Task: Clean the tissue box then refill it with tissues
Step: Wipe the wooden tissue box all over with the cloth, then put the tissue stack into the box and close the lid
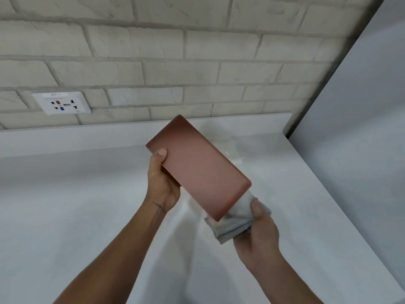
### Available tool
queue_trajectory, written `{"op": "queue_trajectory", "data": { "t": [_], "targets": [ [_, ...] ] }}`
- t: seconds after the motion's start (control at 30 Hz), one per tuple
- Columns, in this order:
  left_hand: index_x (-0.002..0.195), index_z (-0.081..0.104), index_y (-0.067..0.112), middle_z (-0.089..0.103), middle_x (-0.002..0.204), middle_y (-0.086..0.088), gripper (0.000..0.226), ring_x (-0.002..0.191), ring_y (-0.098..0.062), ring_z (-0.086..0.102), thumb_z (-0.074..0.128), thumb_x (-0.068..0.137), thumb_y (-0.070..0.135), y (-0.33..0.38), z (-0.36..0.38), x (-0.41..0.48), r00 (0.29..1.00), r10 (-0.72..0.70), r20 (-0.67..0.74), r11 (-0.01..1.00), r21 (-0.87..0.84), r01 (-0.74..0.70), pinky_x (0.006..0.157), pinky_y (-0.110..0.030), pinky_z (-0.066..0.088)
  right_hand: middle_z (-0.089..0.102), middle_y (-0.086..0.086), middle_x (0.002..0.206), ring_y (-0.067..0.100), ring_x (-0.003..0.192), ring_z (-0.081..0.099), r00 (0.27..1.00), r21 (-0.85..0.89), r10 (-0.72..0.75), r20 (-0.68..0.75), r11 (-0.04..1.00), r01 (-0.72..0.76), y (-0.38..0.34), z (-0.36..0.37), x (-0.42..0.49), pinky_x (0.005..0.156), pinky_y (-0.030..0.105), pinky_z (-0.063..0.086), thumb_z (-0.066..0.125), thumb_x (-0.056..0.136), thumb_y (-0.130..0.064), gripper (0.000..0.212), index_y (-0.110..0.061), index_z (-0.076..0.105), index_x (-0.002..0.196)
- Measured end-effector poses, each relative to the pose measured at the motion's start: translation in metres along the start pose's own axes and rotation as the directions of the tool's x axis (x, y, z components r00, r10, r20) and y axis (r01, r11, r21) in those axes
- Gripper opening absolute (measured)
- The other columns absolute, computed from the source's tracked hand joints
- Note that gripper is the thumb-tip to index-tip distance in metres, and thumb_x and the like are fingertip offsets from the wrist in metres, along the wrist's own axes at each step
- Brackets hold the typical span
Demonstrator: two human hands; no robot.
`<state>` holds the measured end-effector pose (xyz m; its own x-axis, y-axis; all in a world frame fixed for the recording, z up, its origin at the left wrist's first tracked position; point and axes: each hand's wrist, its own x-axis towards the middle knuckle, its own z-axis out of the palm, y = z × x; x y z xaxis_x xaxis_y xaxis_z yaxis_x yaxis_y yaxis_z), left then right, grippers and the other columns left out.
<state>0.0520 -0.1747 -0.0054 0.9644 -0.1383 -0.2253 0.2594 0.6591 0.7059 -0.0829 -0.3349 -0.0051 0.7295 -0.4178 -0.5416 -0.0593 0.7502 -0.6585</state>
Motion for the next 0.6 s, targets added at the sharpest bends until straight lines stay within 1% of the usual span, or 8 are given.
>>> {"op": "queue_trajectory", "data": {
  "t": [0.07,0.13,0.23,0.3,0.37,0.47,0.53,0.6],
  "targets": [
    [0.150,0.047,0.006,0.061,0.144,-0.021,0.096,0.131,-0.037,0.059,0.072,0.068,0.050,0.007,-0.007,0.006,0.998,0.057,0.002,0.983,0.177,-0.056,0.098,-0.046,0.054,0.073,0.015,0.108,0.032,0.106,0.068,0.999,-0.056,-0.042,0.002,0.998,0.042,-0.012,-0.004,-0.005,0.097,0.049,0.049,0.055,0.096,-0.034,0.035,-0.007,0.066,0.116],
    [0.154,0.039,0.010,0.062,0.142,-0.018,0.101,0.130,-0.039,0.061,0.072,0.068,0.051,0.016,-0.011,0.007,0.996,0.080,0.046,0.946,0.312,-0.091,0.100,-0.050,0.054,0.074,0.012,0.107,0.030,0.102,0.070,0.993,-0.096,-0.116,-0.033,0.989,0.112,-0.029,-0.008,-0.004,0.089,0.044,0.053,0.058,0.094,-0.036,0.036,-0.008,0.067,0.115],
    [0.168,0.016,0.030,0.062,0.126,0.015,0.130,0.111,-0.008,0.064,0.080,0.057,0.051,0.030,0.008,-0.006,0.984,0.095,0.153,0.769,0.616,-0.170,0.086,-0.023,0.055,0.074,0.001,0.087,0.020,0.083,0.071,0.955,-0.228,-0.260,-0.146,0.948,0.223,-0.050,-0.011,0.013,0.074,0.035,0.054,0.063,0.094,-0.037,0.024,-0.014,0.068,0.095],
    [0.166,-0.001,0.045,0.044,0.153,0.013,0.143,0.132,-0.010,0.052,0.083,0.052,0.061,0.032,0.026,-0.021,0.967,0.070,0.244,0.532,0.811,-0.243,0.104,-0.026,0.048,0.065,-0.002,0.070,0.016,0.063,0.063,0.943,-0.368,-0.313,-0.114,0.895,0.252,-0.058,-0.010,0.026,0.059,0.028,0.048,0.061,0.095,-0.040,0.028,-0.014,0.064,0.084],
    [0.160,-0.014,0.054,0.019,0.170,0.009,0.146,0.149,-0.026,0.034,0.077,0.048,0.074,0.029,0.043,-0.036,0.942,-0.031,0.334,0.221,0.921,-0.320,0.118,-0.049,0.040,0.059,0.001,0.057,0.019,0.051,0.057,0.949,-0.484,-0.309,-0.056,0.840,0.245,-0.063,-0.007,0.038,0.048,0.024,0.042,0.058,0.096,-0.044,0.037,-0.010,0.062,0.081],
    [0.160,-0.021,0.046,0.008,0.171,0.007,0.147,0.150,-0.034,0.028,0.064,0.047,0.086,0.007,0.061,-0.052,0.889,-0.167,0.426,-0.166,0.877,-0.451,0.116,-0.056,0.035,0.062,0.015,0.064,0.030,0.059,0.061,0.953,-0.597,-0.300,0.031,0.760,0.259,-0.067,0.002,0.049,0.052,0.032,0.046,0.055,0.095,-0.045,0.043,-0.004,0.067,0.090],
    [0.162,-0.020,0.037,0.008,0.168,0.003,0.149,0.145,-0.036,0.031,0.070,0.053,0.085,-0.009,0.066,-0.056,0.852,-0.205,0.481,-0.304,0.797,-0.523,0.112,-0.054,0.036,0.067,0.013,0.071,0.031,0.065,0.064,0.956,-0.647,-0.277,0.093,0.713,0.270,-0.068,0.007,0.055,0.053,0.035,0.048,0.056,0.094,-0.045,0.036,-0.013,0.070,0.097],
    [0.163,-0.018,0.031,0.009,0.167,0.000,0.150,0.142,-0.037,0.033,0.079,0.059,0.078,-0.021,0.064,-0.052,0.835,-0.226,0.501,-0.373,0.748,-0.550,0.109,-0.054,0.036,0.075,0.005,0.086,0.026,0.082,0.071,0.955,-0.668,-0.268,0.127,0.688,0.282,-0.068,0.009,0.061,0.066,0.039,0.056,0.057,0.094,-0.044,0.023,-0.025,0.070,0.098]
  ]
}}
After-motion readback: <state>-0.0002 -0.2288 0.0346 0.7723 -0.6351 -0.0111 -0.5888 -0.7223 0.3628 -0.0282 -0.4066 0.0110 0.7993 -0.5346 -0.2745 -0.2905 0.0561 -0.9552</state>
